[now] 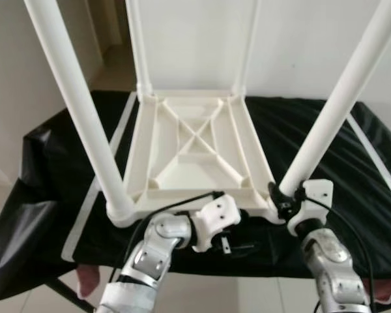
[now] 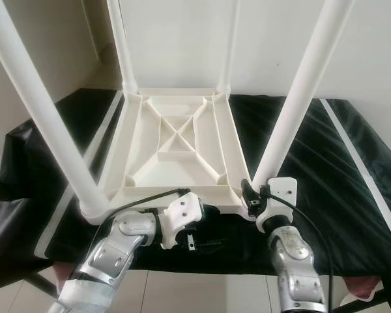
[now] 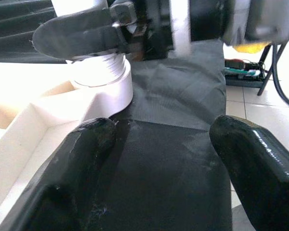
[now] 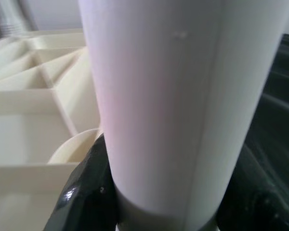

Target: Building children table

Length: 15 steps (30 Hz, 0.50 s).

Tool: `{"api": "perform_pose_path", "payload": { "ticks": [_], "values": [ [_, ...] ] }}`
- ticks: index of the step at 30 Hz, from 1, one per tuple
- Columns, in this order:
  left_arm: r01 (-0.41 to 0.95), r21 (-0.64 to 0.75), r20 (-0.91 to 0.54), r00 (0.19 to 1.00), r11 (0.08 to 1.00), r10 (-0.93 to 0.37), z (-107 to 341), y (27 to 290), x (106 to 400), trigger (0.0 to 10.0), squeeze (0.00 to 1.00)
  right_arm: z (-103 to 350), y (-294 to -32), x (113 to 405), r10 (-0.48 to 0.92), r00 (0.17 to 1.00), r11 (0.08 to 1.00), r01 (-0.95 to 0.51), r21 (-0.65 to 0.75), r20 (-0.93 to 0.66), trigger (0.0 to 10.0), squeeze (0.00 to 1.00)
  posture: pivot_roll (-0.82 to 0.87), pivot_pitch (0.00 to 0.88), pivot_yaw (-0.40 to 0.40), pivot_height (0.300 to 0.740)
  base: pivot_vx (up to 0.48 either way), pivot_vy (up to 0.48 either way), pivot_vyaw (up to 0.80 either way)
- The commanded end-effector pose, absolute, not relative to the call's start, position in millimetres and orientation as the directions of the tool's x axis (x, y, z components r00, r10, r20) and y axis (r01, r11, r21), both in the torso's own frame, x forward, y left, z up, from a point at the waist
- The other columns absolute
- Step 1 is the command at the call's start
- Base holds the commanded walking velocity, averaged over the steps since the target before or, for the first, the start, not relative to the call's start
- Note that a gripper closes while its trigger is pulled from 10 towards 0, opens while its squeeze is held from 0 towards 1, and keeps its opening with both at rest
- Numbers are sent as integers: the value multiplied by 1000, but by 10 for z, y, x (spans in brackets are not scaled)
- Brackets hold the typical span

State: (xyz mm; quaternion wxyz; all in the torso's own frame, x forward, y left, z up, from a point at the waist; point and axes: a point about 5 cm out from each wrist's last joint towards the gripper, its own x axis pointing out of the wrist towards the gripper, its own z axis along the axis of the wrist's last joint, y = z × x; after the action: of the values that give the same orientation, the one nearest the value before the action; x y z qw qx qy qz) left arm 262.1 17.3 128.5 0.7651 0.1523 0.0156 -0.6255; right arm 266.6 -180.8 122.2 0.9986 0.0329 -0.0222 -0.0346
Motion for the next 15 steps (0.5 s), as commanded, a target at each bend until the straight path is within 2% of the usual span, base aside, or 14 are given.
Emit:
{"api": "perform_pose_path", "payload": {
  "ticks": [1, 7, 15],
  "values": [
    [935, 230, -190, 315, 270, -930, 1301, 182, 2655, 10000, 0, 1167, -1905, 2644, -171, 985, 980, 170, 102, 2, 10000, 0, -29, 0, -6, 740, 0, 0, 0],
    [934, 228, -186, 319, 275, -929, 1311, 175, 2657, 10000, 0, 1080, -1864, 2580, -362, 931, 924, 365, 116, -41, 10000, 0, -21, 0, -15, 740, 0, 0, 0],
    [935, 222, -185, 320, 277, -929, 1309, 172, 2644, 10000, 0, 1072, -1805, 2563, -385, 921, 913, 390, 117, -60, 10000, 0, -24, 0, -18, 740, 0, 0, 0]
  ]
}}
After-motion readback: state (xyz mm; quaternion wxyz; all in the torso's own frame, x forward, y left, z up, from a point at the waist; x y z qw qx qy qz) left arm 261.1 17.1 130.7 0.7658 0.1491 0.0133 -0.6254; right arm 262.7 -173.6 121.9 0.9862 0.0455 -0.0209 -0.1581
